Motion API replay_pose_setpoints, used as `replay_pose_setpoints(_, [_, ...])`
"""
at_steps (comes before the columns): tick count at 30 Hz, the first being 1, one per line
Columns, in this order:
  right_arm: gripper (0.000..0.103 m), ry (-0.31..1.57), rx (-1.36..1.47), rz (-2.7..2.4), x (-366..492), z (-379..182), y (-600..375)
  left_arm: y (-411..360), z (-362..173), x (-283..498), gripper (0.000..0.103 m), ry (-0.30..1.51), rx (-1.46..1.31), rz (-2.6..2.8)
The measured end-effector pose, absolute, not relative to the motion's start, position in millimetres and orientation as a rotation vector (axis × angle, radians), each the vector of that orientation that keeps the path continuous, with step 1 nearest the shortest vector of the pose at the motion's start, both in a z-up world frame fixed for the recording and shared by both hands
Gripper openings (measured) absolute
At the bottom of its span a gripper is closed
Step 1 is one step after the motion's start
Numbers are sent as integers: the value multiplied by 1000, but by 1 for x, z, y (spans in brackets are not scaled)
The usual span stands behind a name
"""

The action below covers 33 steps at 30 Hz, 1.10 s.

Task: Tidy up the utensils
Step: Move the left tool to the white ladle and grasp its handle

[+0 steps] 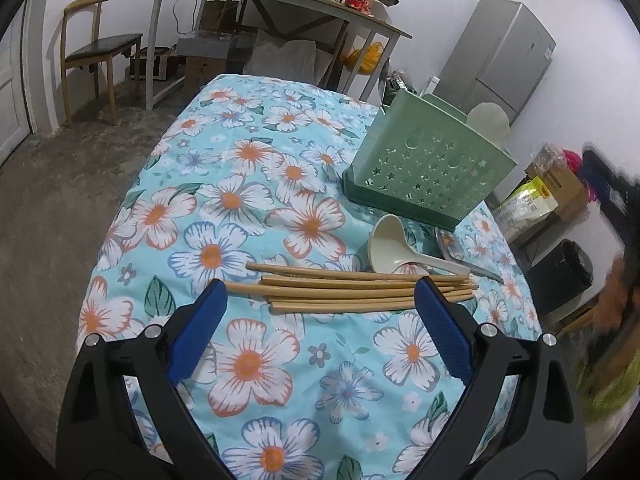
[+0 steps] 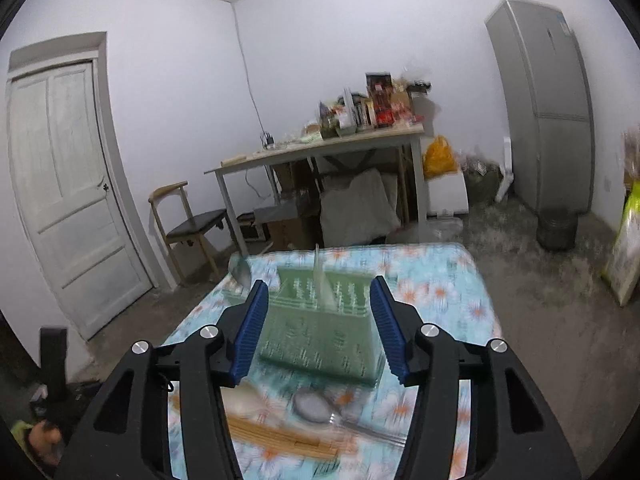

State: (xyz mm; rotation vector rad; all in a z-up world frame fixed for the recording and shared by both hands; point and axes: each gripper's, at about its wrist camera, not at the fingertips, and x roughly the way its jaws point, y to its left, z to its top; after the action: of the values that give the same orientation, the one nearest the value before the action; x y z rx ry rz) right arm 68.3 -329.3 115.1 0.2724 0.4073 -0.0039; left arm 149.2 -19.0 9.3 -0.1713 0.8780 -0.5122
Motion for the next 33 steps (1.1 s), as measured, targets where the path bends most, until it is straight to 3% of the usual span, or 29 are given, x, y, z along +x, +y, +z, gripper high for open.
replay_pose_setpoints(12, [53,642,487,21,34,12,-309,-37,8,155,95,962,-173,-583])
replay_pose_setpoints(33, [53,675,480,34,28,-6,-317,-79,24,160,95,832,-79,-633])
